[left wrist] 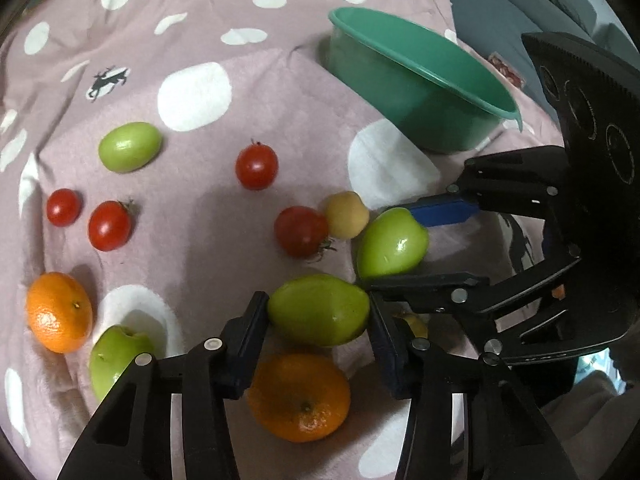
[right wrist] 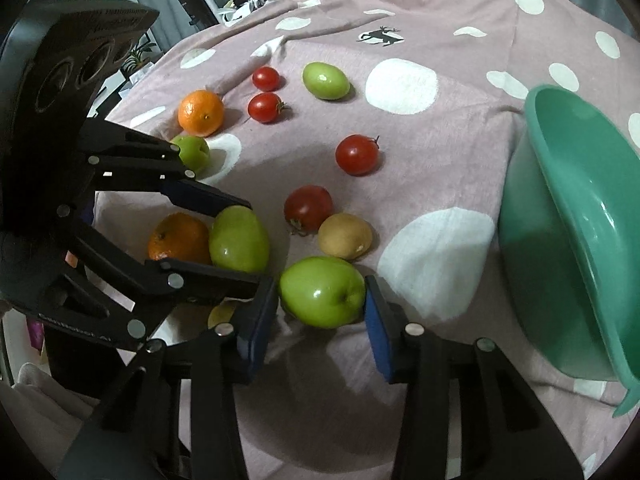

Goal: Organize fruits
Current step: 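Grasp a green lime with the left gripper while the right gripper grasps a green apple, then carry the lime into the teal bowl and open the left gripper while the right gripper drops the apple in, then withdraw both grippers from the bowl toward the oranges, then grasp an orange with the left gripper while the right gripper grasps another orange, then lower the orange into the teal bowl with the left gripper while the right gripper releases its orange there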

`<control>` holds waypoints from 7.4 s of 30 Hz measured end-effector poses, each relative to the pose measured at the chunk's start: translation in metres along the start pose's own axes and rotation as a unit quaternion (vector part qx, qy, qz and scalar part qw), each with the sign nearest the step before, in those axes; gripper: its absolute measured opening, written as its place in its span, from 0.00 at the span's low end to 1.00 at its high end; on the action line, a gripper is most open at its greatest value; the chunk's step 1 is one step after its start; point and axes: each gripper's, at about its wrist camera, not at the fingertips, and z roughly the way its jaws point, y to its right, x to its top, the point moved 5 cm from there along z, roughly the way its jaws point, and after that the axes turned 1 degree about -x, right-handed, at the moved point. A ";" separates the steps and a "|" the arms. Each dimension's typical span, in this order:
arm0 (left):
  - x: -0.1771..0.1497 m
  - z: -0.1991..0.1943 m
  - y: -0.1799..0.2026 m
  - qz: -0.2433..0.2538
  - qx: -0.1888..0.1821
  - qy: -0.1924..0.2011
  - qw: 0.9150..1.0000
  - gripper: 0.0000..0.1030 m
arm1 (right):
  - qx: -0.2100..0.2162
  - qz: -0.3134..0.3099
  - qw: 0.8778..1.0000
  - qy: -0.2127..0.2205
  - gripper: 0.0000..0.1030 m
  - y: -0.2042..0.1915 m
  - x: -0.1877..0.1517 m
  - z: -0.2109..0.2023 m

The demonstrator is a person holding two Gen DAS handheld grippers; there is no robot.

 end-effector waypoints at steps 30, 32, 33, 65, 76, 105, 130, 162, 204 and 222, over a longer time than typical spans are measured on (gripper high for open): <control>0.049 -0.049 0.014 -0.060 0.032 0.115 0.991 0.47 | 0.005 0.085 0.984 0.159 0.42 0.046 0.003 -0.093; 0.058 -0.048 0.022 -0.052 0.030 0.119 0.991 0.47 | -0.005 0.098 0.981 0.169 0.42 0.058 0.000 -0.099; 0.063 -0.047 0.027 -0.045 0.027 0.120 0.991 0.47 | -0.010 0.104 0.979 0.172 0.42 0.064 -0.003 -0.102; 0.140 0.022 0.087 0.061 0.080 0.102 0.990 0.48 | -0.075 0.184 0.964 0.177 0.43 0.140 -0.032 -0.103; 0.129 -0.035 0.053 -0.008 0.076 0.152 0.985 0.69 | -0.072 0.191 0.955 0.212 0.52 0.138 -0.033 -0.129; -0.030 -0.117 -0.060 -0.196 0.127 0.179 0.956 0.82 | -0.069 0.200 0.951 0.226 0.65 0.093 -0.050 -0.170; -0.065 -0.099 -0.090 -0.214 0.111 0.180 0.954 0.82 | 0.059 0.069 0.991 0.097 0.64 -0.030 -0.009 -0.061; -0.001 -0.059 -0.130 -0.069 0.157 0.113 0.979 0.53 | 0.101 0.035 0.994 0.039 0.61 -0.064 0.023 0.008; 0.011 -0.093 -0.056 -0.083 0.117 0.165 0.976 0.43 | 0.094 0.097 0.982 0.134 0.43 -0.011 0.017 -0.053; 0.057 -0.079 0.008 -0.033 0.082 0.173 0.981 0.43 | 0.041 0.165 0.962 0.212 0.43 0.065 -0.009 -0.105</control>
